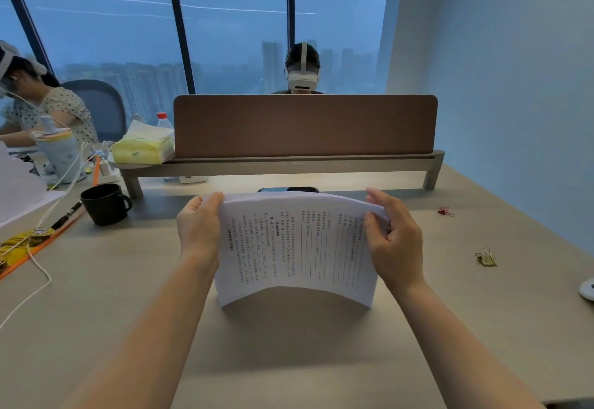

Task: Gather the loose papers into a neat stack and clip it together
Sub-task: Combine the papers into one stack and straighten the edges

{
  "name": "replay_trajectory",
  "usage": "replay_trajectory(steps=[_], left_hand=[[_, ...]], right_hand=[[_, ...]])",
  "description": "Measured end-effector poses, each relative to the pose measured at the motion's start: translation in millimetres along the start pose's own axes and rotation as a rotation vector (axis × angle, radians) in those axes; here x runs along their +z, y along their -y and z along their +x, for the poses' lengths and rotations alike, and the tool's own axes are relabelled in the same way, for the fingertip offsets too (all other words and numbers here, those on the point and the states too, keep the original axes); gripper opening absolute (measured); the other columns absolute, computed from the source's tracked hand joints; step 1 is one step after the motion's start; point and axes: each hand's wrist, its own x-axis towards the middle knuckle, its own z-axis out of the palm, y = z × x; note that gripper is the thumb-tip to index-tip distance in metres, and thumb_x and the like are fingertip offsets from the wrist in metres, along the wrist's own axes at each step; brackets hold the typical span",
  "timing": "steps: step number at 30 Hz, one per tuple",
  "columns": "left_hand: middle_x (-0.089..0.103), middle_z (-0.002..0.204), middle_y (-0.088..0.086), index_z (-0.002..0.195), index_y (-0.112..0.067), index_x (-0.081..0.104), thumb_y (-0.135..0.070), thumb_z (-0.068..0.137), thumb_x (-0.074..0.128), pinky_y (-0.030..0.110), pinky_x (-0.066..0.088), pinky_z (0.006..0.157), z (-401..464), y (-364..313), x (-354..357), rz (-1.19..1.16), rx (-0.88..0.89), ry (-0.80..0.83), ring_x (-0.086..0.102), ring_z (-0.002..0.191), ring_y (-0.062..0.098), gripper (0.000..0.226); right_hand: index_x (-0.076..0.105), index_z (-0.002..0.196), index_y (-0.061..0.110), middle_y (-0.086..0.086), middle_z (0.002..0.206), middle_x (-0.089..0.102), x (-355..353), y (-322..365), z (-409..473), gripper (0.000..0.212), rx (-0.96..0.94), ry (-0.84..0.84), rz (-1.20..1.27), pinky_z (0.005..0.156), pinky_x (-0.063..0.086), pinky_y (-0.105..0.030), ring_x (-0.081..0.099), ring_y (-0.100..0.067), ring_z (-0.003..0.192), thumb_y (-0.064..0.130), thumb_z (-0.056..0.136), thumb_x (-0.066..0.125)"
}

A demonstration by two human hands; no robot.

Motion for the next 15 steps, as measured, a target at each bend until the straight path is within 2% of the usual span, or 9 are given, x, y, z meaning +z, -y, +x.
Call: replay_trajectory(steps=[4, 9, 12, 15], left_hand=[[0.063, 0.076, 0.006, 0.086, -0.014, 0.063, -0.058, 0.086, 0.059, 0.036, 0.038, 0.069, -2.4, -2.5, 0.1, -0.034, -0.025, 0.023, 0.056, 0.071, 0.020, 0.044], [0.057, 0.066, 0.002, 0.075, -0.016, 0.055, -0.035, 0.088, 0.055, 0.038, 0.036, 0.068, 1.0, -0.2, 0.1, 0.002, -0.020, -0.026, 0.053, 0.076, 0.022, 0.023], [0.060, 0.075, 0.004, 0.089, -0.016, 0.060, -0.044, 0.091, 0.054, 0.037, 0.039, 0.070, 1.5, 0.3, -1.4, -0.018, -0.009, -0.012, 0.055, 0.075, 0.020, 0.029], [0.061, 0.076, 0.004, 0.091, -0.013, 0.062, -0.047, 0.092, 0.055, 0.034, 0.037, 0.067, 0.5, 2.7, -1.8, -0.006, 0.008, 0.011, 0.053, 0.073, 0.018, 0.034]], right_hand=[[0.067, 0.108, 0.017, 0.007, 0.105, 0.066, 0.3, -1.0, 1.0, 0.020, -0.035, 0.016, -0.005, 0.067, 0.047, -0.012, 0.057, 0.003, 0.085, 0.019, 0.092, 0.054], [0.066, 0.109, 0.016, 0.007, 0.106, 0.066, 2.0, 1.1, 2.4, 0.021, -0.027, 0.020, 0.014, 0.068, 0.048, -0.011, 0.058, 0.001, 0.086, 0.019, 0.092, 0.054], [0.066, 0.110, 0.017, 0.007, 0.107, 0.066, 1.8, 0.8, 0.9, 0.021, -0.017, 0.013, 0.028, 0.069, 0.051, -0.015, 0.059, -0.001, 0.086, 0.019, 0.092, 0.054], [0.061, 0.118, 0.022, 0.010, 0.109, 0.063, 2.8, 1.7, -0.8, 0.027, 0.032, 0.031, 0.048, 0.066, 0.049, -0.013, 0.059, -0.002, 0.088, 0.023, 0.092, 0.053]])
